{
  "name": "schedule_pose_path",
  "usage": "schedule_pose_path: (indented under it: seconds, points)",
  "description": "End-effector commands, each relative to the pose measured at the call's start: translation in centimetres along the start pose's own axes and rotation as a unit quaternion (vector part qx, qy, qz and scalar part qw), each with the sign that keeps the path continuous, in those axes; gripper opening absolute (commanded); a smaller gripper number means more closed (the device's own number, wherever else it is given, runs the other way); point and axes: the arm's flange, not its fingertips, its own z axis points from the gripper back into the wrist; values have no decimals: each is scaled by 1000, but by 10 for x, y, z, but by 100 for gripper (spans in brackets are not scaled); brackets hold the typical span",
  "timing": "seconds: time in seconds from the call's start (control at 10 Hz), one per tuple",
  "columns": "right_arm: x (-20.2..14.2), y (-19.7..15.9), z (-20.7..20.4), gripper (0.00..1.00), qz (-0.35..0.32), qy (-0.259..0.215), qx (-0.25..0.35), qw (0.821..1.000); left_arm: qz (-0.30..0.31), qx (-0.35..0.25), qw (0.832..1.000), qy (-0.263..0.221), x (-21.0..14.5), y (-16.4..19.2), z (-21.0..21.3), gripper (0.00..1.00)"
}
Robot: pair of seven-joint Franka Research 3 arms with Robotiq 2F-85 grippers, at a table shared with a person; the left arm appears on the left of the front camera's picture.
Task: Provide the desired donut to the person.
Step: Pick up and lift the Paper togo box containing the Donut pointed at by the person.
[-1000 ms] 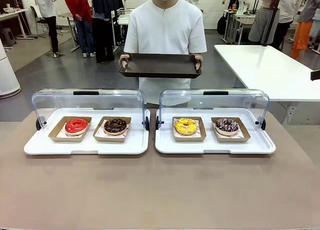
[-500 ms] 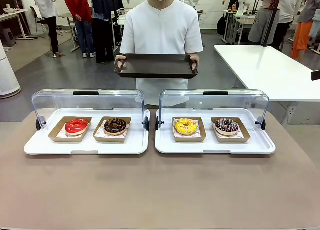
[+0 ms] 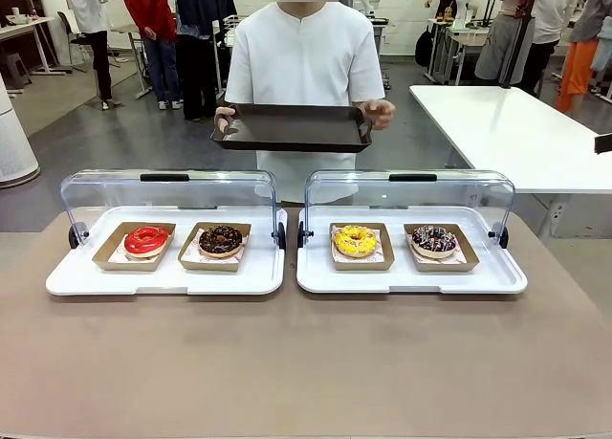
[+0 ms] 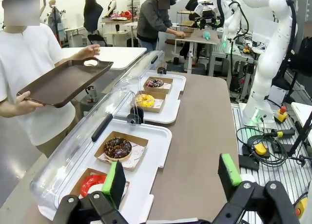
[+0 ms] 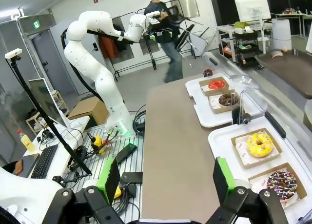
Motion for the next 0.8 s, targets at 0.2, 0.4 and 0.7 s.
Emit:
schedule_pose_path:
  seconds: [0.2, 0.4, 0.7]
  points:
    - [-1, 0, 0, 100, 0, -4, 2, 1000, -1, -2, 1000, -3, 0, -1, 1, 100]
    - [-1, 0, 0, 100, 0, -4, 2, 1000, -1, -2, 1000, -3, 0, -1, 1, 100]
    - [-1, 0, 0, 100, 0, -4, 2, 1000, -1, -2, 1000, -3, 0, -1, 1, 100]
